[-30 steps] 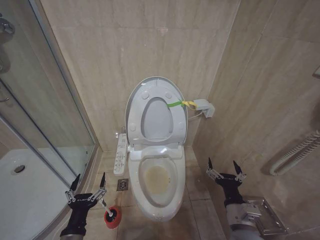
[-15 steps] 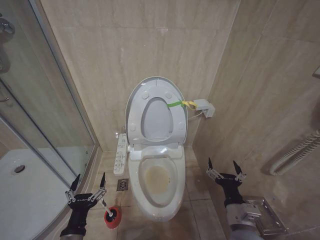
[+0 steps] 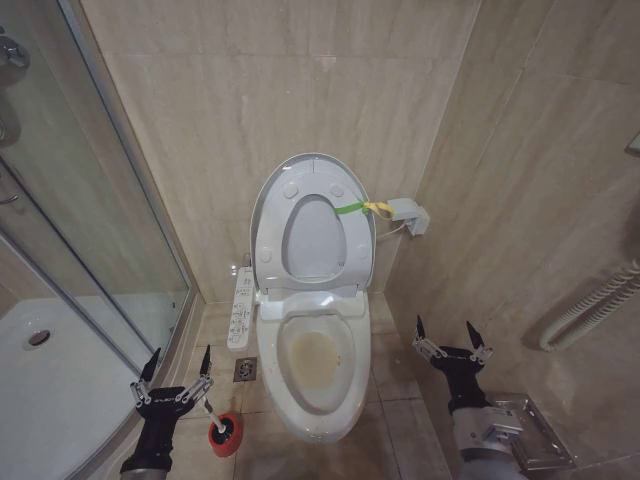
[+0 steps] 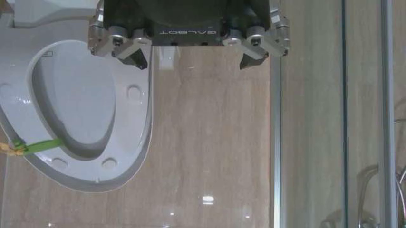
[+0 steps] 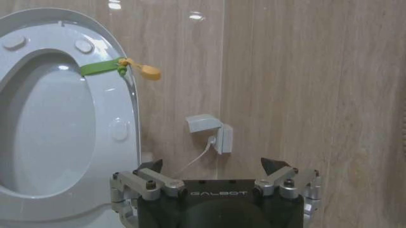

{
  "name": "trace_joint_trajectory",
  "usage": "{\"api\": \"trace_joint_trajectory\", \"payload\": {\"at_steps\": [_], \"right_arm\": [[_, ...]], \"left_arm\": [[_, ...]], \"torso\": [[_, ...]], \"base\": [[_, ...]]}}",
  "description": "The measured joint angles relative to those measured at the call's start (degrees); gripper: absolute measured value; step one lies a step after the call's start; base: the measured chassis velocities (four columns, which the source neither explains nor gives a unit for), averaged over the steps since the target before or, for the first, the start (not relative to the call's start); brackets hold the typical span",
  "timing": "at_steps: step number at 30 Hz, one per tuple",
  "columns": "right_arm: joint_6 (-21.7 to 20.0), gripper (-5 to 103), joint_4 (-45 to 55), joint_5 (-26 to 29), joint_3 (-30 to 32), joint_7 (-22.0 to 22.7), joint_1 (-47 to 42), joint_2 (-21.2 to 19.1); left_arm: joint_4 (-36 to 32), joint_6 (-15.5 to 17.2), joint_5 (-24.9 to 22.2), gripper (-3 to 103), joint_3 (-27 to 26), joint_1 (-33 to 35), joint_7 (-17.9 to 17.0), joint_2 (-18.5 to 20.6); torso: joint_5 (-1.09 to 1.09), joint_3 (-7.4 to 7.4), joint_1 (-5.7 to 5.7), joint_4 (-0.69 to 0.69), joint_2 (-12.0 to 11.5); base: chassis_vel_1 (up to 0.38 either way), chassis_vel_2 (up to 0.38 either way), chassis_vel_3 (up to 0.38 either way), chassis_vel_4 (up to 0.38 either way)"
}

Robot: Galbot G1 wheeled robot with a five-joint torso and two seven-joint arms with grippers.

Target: Open the toilet lid, clean the toilet bowl with a toilet brush, close the toilet lid, and flush.

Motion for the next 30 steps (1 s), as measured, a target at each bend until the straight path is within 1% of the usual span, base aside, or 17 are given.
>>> {"api": "trace_joint_trajectory", "payload": {"at_steps": [23, 24, 25, 27, 28, 29, 30], "right_arm": [[0.0, 100, 0.0, 0.0, 0.0, -0.2, -0.1, 0.0], [-0.2, 100, 0.0, -0.2, 0.1, -1.1, -0.4, -0.1], [-0.2, 100, 0.0, -0.2, 0.1, -1.1, -0.4, -0.1], [-1.5, 100, -0.3, -1.3, 0.4, -7.0, -2.8, -1.0], [-1.3, 100, -0.3, -1.6, 0.4, -8.3, -3.3, -1.0], [-1.3, 100, -0.3, -1.6, 0.4, -8.3, -3.3, -1.0], [-0.3, 100, -0.3, -1.7, 0.1, -9.2, -3.8, -0.9]], "left_arm": [[0.0, 0.0, 0.0, 98, 0.0, 0.0, 0.0, 0.0], [0.0, 0.0, 0.0, 98, 0.0, 0.0, 0.0, 0.0], [0.0, 0.0, 0.0, 98, 0.0, 0.0, 0.0, 0.0], [0.0, 0.0, 0.0, 98, 0.0, 0.0, 0.0, 0.0], [0.0, 0.0, 0.0, 98, 0.0, 0.0, 0.0, 0.0], [0.0, 0.0, 0.0, 98, 0.0, 0.0, 0.0, 0.0], [0.0, 0.0, 0.0, 98, 0.0, 0.0, 0.0, 0.0]], "torso": [[0.00, 0.00, 0.00, 0.00, 0.0], [0.00, 0.00, 0.00, 0.00, 0.0], [0.00, 0.00, 0.00, 0.00, 0.0], [0.00, 0.00, 0.00, -0.01, 0.0], [0.00, 0.00, 0.00, -0.01, 0.0], [0.00, 0.00, 0.00, -0.01, 0.0], [0.00, 0.00, 0.00, 0.00, 0.0]], "base": [[0.000, 0.000, 0.000, 0.000], [0.000, 0.000, 0.000, 0.000], [0.000, 0.000, 0.000, 0.000], [0.000, 0.000, 0.000, 0.000], [0.000, 0.000, 0.000, 0.000], [0.000, 0.000, 0.000, 0.000], [0.000, 0.000, 0.000, 0.000]]}}
